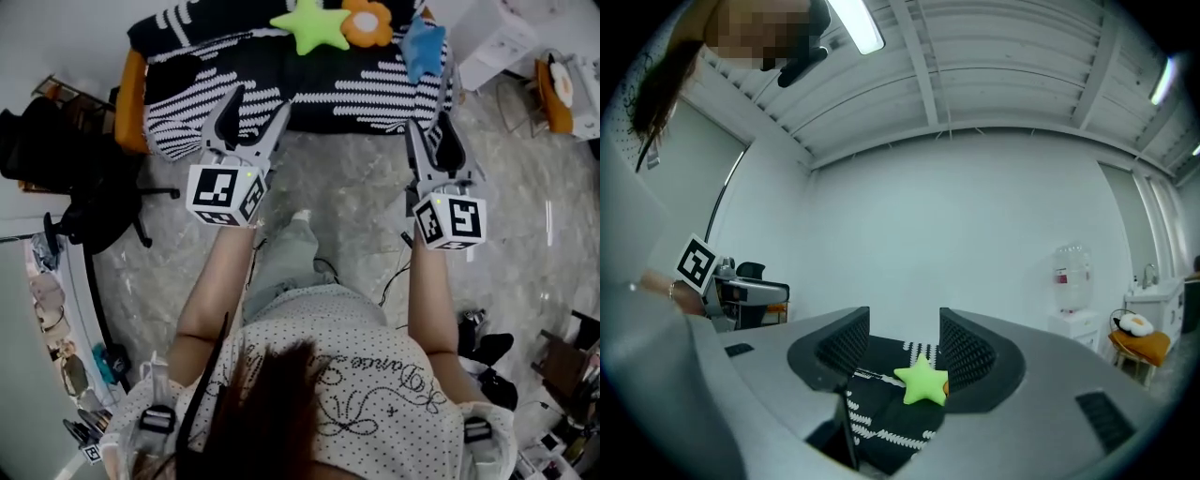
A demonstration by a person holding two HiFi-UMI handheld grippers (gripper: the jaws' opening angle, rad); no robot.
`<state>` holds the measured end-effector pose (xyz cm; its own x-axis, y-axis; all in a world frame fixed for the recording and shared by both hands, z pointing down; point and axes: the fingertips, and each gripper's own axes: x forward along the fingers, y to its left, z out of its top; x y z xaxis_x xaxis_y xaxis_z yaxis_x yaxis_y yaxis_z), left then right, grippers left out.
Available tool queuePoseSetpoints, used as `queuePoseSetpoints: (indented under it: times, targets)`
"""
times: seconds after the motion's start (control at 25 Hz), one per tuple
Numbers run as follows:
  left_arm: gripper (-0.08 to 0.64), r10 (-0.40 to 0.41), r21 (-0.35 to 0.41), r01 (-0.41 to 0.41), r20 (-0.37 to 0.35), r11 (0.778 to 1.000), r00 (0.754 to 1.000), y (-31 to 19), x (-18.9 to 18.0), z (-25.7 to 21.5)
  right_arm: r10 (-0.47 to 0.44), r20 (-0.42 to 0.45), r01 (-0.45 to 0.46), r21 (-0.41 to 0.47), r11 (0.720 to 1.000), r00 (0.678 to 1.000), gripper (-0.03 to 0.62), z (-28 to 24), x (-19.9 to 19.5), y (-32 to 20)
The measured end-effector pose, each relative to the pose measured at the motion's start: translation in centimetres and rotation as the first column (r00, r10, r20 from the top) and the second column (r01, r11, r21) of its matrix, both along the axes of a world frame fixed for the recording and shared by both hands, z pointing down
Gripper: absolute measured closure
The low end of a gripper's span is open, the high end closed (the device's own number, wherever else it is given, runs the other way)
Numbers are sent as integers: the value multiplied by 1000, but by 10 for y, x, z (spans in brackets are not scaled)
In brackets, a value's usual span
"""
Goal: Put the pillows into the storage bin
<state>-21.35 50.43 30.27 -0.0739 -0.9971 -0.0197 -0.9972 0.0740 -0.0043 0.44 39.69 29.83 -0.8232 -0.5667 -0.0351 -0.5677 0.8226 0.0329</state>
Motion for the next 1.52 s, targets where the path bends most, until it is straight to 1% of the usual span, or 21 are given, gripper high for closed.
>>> queuePoseSetpoints:
  times: [0.08, 0.2, 0.28, 0.44, 0.6, 0.72, 0.8, 0.96, 1.12, 1.24, 1.32, 1.52]
  targets:
    - [272, 10, -9, -10, -11, 1000, 1000, -21, -24, 4, 6, 13, -6, 4, 1000, 1000, 371, -6, -25, -15]
    - [270, 10, -3, -10, -21, 1000, 1000, -48, -58, 3, 15, 24, -15, 33, 999, 1000, 374, -16, -58, -35]
    - [267, 10, 0, -10, -19, 1000, 1000, -63, -75, 0, 19, 22, -20, 36, 999, 1000, 373, -17, -75, -48]
    - [261, 3, -1, -3, -42, 1000, 999, -82, -100, 1, 20, 4, -20, 21, 1000, 1000, 371, -13, -98, -69]
    - [261, -10, -8, 10, -60, 1000, 998, -105, -116, 8, 14, -9, -14, 4, 1000, 1000, 371, -3, -114, -94]
    - [261, -30, -13, 29, -63, 999, 998, -130, -128, 13, 5, 11, -5, -18, 1000, 1000, 371, 1, -128, -126]
    - [261, -52, -19, 51, -69, 999, 996, -151, -135, 17, -18, 16, 19, -14, 1000, 1000, 371, 1, -140, -149]
    - [261, -93, -25, 91, -60, 996, 994, -195, -147, 17, -75, -16, 75, 3, 997, 997, 367, 0, -160, -200]
    - [261, -143, -32, 142, -44, 989, 989, -237, -159, 13, -116, 8, 116, -4, 993, 993, 367, -10, -171, -255]
    - [261, -180, -37, 178, -42, 983, 983, -265, -165, 11, -152, 12, 151, 16, 988, 988, 367, -21, -180, -290]
    - [261, -200, -33, 198, -45, 980, 979, -281, -170, 9, -167, 15, 167, 21, 986, 986, 367, -23, -186, -313]
    - [261, -227, -44, 225, -66, 973, 972, -319, -185, 13, -183, 20, 183, -4, 983, 983, 367, -18, -205, -358]
